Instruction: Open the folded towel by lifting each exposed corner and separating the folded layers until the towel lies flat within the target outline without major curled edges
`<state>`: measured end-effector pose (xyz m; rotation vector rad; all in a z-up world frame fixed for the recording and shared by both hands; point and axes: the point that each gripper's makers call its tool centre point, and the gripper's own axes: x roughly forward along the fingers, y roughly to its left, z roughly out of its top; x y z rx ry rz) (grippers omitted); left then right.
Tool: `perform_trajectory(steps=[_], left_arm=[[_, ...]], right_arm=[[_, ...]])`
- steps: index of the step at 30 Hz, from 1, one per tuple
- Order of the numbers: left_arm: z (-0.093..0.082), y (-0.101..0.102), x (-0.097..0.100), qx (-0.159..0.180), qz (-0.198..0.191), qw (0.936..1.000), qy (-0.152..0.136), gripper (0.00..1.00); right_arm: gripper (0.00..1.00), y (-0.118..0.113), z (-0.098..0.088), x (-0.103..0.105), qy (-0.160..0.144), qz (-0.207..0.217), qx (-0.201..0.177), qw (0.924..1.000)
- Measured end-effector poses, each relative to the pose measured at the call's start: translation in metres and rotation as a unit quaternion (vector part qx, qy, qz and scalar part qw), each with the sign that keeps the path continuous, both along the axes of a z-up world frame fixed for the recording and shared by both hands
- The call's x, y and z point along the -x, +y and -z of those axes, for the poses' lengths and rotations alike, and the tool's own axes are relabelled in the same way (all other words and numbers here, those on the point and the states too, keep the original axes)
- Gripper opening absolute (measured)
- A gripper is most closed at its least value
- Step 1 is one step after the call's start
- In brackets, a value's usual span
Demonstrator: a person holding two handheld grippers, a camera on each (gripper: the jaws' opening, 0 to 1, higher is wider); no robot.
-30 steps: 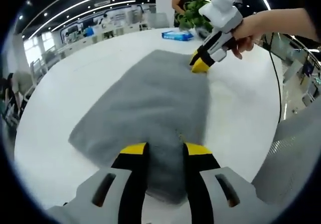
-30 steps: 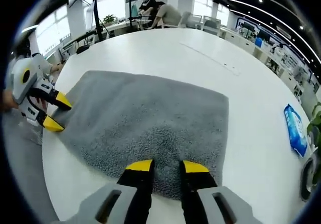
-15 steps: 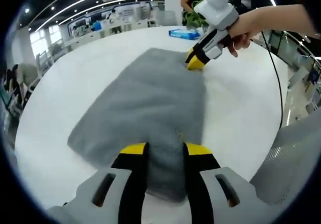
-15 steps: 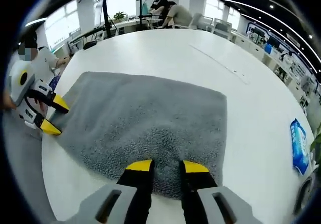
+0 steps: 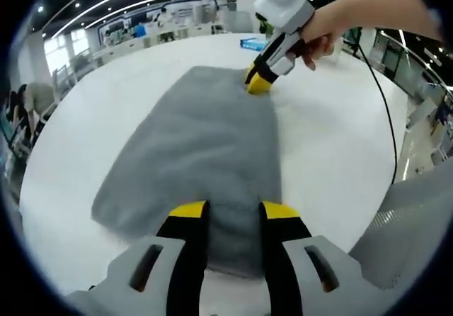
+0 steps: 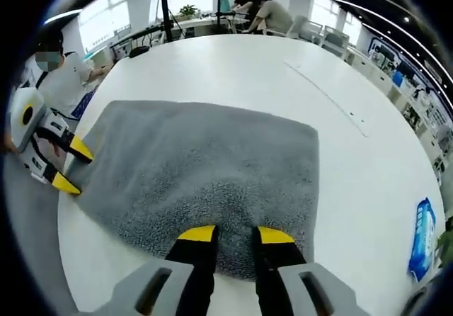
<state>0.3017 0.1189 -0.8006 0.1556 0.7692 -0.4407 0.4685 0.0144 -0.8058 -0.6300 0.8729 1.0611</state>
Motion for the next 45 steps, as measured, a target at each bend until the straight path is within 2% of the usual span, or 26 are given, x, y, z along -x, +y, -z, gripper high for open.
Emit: perform_trajectory(steps=[14, 27, 32, 35, 37, 38, 39, 41, 43, 45], left_arm=[[0.000, -0.006, 0.002, 0.010, 0.002, 0.9999, 0.007, 0.28], [-0.001, -0.018, -0.001, 0.019, 0.020, 0.9996, 0.005, 0.28], [-0.004, -0.018, 0.000, 0.024, 0.038, 0.9989, -0.013, 0.29], [-0.009, -0.013, -0.002, 0.056, 0.026, 0.9981, 0.000, 0.27], [-0.016, -0.009, -0.006, 0.070, 0.015, 0.9974, -0.007, 0.26], [-0.022, -0.007, -0.009, 0.079, 0.014, 0.9966, -0.018, 0.27], [-0.025, -0.003, -0.010, 0.082, 0.011, 0.9964, -0.020, 0.27], [-0.027, 0.003, -0.012, 0.083, 0.002, 0.9963, -0.022, 0.27], [-0.029, 0.013, -0.014, 0.082, -0.006, 0.9963, -0.024, 0.27], [-0.030, 0.023, -0.015, 0.089, -0.020, 0.9955, -0.026, 0.27]], right_arm=[[0.18, 0.019, 0.001, -0.017, -0.007, -0.041, 0.020, 0.9989], [0.16, 0.037, 0.001, -0.038, -0.047, -0.051, 0.032, 0.9970], [0.15, 0.036, 0.000, -0.041, -0.058, -0.022, 0.023, 0.9978], [0.15, 0.033, -0.003, -0.043, -0.030, 0.066, -0.013, 0.9973], [0.12, 0.029, -0.007, -0.044, -0.029, 0.094, -0.019, 0.9950], [0.10, 0.027, -0.010, -0.045, -0.040, 0.095, -0.018, 0.9945], [0.10, 0.027, -0.015, -0.046, -0.058, 0.092, -0.024, 0.9938], [0.10, 0.029, -0.022, -0.044, -0.075, 0.095, -0.038, 0.9920], [0.15, 0.034, -0.030, -0.037, -0.074, 0.106, -0.070, 0.9892], [0.18, 0.034, -0.034, -0.028, -0.063, 0.117, -0.084, 0.9876]])
